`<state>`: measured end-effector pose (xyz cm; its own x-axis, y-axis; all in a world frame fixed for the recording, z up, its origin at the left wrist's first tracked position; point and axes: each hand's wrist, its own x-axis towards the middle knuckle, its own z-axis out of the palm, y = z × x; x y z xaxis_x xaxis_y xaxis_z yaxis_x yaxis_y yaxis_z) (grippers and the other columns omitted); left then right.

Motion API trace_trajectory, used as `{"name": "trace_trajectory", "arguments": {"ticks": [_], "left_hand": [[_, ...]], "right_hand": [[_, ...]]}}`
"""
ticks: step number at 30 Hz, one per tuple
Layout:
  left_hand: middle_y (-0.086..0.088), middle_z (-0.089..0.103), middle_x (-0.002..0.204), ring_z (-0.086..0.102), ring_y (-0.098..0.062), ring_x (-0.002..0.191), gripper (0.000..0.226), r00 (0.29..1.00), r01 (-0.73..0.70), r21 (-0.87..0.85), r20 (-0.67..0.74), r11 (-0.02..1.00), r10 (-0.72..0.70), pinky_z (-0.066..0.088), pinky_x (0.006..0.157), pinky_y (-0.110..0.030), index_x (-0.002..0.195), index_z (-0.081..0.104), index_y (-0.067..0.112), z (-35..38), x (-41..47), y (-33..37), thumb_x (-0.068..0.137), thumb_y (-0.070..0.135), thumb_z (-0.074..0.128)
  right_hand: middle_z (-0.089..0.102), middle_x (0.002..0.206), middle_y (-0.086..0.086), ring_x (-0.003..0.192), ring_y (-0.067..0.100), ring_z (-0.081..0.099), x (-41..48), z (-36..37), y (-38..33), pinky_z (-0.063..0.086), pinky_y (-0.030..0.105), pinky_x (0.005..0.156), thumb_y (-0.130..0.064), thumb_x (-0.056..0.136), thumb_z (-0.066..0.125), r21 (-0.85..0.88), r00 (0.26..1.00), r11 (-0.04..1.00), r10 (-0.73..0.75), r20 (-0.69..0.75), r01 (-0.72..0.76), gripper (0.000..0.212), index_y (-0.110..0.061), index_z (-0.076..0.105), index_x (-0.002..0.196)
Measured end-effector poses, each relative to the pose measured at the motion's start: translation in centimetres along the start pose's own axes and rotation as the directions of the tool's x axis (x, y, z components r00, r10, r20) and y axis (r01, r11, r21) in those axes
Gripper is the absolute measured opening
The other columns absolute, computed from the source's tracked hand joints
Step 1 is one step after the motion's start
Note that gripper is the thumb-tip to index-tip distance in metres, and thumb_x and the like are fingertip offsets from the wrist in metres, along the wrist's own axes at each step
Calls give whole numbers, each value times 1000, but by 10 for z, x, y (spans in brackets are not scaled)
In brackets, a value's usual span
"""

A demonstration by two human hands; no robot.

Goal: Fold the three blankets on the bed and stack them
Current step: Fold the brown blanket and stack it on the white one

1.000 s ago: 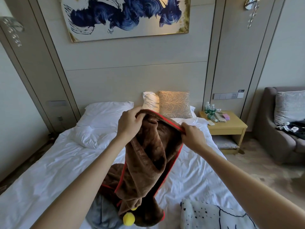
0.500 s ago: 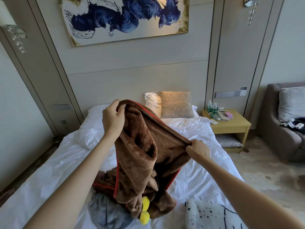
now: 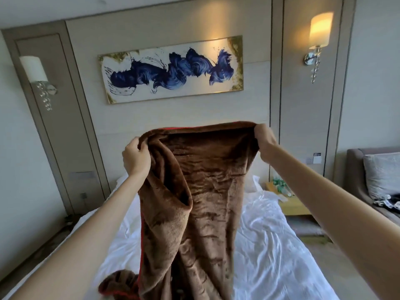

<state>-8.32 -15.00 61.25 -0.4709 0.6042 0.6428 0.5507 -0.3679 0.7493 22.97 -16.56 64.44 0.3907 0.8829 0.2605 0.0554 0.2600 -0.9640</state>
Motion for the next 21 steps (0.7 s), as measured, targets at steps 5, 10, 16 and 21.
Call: {"name": "trace_trajectory", "arguments": {"ticks": [5,10,16,21], "left_hand": [[3,49,63,50,-22,67,33,995,-64,-24,70,998,66,35,60,-32,65,44,21,-4,9,17,97,28,50],[3,69,88,64,-18,83,7,941,34,14,336,999,-36,47,72,-32,83,66,22,1,-42,-20,84,29,68],[10,67,104,61,-6,101,21,736,115,-83,676,990,-29,40,81,-14,99,75,25,11,-127,-38,86,40,68],[17,71,82,65,3,81,34,535,291,-56,837,955,-114,43,74,-10,78,76,30,12,-179,-52,97,44,52]], "right_hand": [[35,73,5,70,19,32,-26,-5,-17,24,32,62,-8,71,36,-16,985,999,-32,172,35,12,-17,28,67],[32,66,2,60,18,28,-51,-3,25,21,29,55,-10,64,45,-155,966,988,62,253,-23,16,-16,30,61],[53,74,8,71,21,47,-89,23,89,35,25,58,-5,48,53,-354,842,935,166,513,31,33,5,62,79],[66,84,7,85,21,56,-104,37,115,45,28,75,6,64,54,-382,746,923,224,627,44,32,-9,73,84]]}}
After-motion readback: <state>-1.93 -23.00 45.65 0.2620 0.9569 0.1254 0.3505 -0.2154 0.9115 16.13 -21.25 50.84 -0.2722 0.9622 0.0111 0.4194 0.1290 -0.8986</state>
